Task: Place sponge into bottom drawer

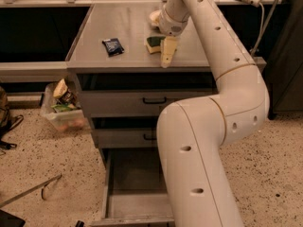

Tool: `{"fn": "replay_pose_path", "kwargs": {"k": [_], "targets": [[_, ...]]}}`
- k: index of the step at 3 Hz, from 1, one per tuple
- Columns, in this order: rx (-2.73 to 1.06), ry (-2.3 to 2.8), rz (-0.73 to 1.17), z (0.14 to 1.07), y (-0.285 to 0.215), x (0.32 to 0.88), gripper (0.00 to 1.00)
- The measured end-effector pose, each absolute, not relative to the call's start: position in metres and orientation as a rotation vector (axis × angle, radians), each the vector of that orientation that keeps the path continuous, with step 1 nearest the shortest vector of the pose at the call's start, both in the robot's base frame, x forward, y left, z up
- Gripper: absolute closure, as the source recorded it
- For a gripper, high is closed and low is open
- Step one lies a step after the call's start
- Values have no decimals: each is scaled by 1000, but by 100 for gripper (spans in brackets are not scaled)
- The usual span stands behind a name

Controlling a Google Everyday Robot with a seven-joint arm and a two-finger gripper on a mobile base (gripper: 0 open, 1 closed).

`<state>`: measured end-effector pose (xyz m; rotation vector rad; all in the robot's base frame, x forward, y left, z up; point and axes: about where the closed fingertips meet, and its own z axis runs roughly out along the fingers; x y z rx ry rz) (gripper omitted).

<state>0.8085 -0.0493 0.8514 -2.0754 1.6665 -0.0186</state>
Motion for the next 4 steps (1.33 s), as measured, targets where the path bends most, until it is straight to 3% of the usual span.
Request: {"fn": "replay_pose_path", "kwargs": {"k": [1,4], "targets": [[-2064,1696,22,847,-43,804,0],[-1961,1690,-286,894,-66,843,0]]}}
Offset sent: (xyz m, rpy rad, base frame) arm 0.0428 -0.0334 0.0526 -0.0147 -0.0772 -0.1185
